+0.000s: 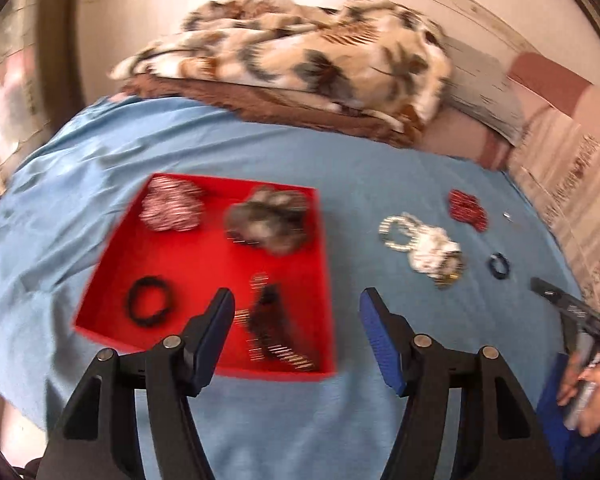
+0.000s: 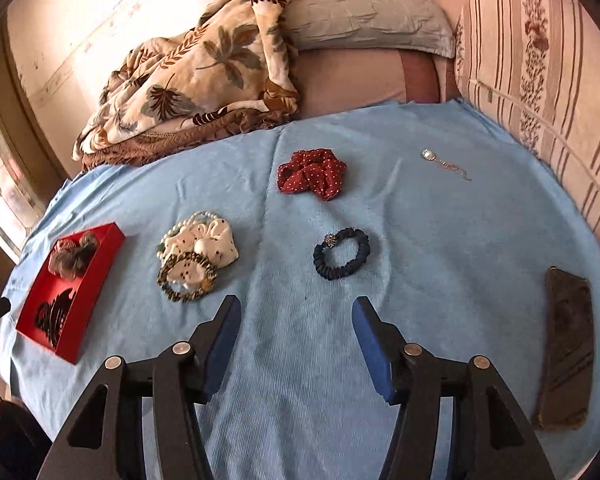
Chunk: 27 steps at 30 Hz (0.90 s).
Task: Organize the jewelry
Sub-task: 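Move both open tools back toward the white and leopard-print scrunchies, then grasp the white cherry-print scrunchie with the left tool while the right tool grips the leopard-print scrunchie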
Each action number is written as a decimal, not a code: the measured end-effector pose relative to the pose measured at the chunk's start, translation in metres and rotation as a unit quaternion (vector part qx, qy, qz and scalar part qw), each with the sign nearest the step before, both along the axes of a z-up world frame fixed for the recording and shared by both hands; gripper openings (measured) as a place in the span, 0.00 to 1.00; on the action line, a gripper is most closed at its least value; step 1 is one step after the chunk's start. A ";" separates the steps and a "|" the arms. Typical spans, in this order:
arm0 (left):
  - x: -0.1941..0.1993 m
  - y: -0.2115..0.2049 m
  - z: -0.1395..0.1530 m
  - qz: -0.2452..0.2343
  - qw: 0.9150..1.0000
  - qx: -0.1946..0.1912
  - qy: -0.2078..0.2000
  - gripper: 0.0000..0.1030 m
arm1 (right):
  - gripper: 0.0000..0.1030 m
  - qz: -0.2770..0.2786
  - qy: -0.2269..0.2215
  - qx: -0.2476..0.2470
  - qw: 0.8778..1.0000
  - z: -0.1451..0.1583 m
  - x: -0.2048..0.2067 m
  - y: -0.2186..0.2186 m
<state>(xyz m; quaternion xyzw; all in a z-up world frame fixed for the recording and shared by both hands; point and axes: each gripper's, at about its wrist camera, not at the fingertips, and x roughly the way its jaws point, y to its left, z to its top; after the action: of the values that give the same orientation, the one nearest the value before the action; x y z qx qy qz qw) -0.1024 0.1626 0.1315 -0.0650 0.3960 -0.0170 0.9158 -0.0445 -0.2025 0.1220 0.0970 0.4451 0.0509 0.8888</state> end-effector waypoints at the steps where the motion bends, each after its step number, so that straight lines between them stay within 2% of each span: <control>1: 0.005 -0.008 0.000 -0.005 1.000 -0.001 0.005 0.62 | 0.61 0.007 0.003 0.005 1.000 -0.004 0.005 0.004; 12: 0.092 -0.089 -0.017 -0.045 0.996 -0.048 0.058 0.62 | 0.60 0.123 0.027 0.049 0.991 -0.043 0.059 0.064; 15: 0.116 -0.098 -0.030 -0.041 0.993 -0.070 0.080 0.62 | 0.46 0.137 0.040 0.039 0.989 -0.057 0.072 0.076; 16: 0.125 -0.101 -0.037 -0.040 0.992 -0.080 0.090 0.62 | 0.38 0.137 0.045 0.043 0.989 -0.061 0.075 0.078; 17: 0.132 -0.104 -0.041 -0.039 0.991 -0.085 0.096 0.62 | 0.24 0.136 0.051 0.049 0.988 -0.064 0.078 0.080; 18: 0.138 -0.108 -0.046 -0.039 0.990 -0.086 0.103 0.62 | 0.14 0.136 0.057 0.056 0.987 -0.067 0.081 0.080; 19: 0.145 -0.112 -0.051 -0.040 0.990 -0.084 0.109 0.62 | 0.08 0.137 0.062 0.066 0.986 -0.068 0.082 0.080; 27: 0.181 -0.150 -0.085 -0.071 0.985 -0.067 0.146 0.62 | 0.07 0.113 0.084 0.067 0.988 -0.055 0.067 0.056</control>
<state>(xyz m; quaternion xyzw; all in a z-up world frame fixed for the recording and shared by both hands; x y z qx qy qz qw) 0.0783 0.0131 0.0463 -0.0992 0.5267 -0.0990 0.8384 0.0220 -0.1466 0.0666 0.1088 0.5222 0.1724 0.8281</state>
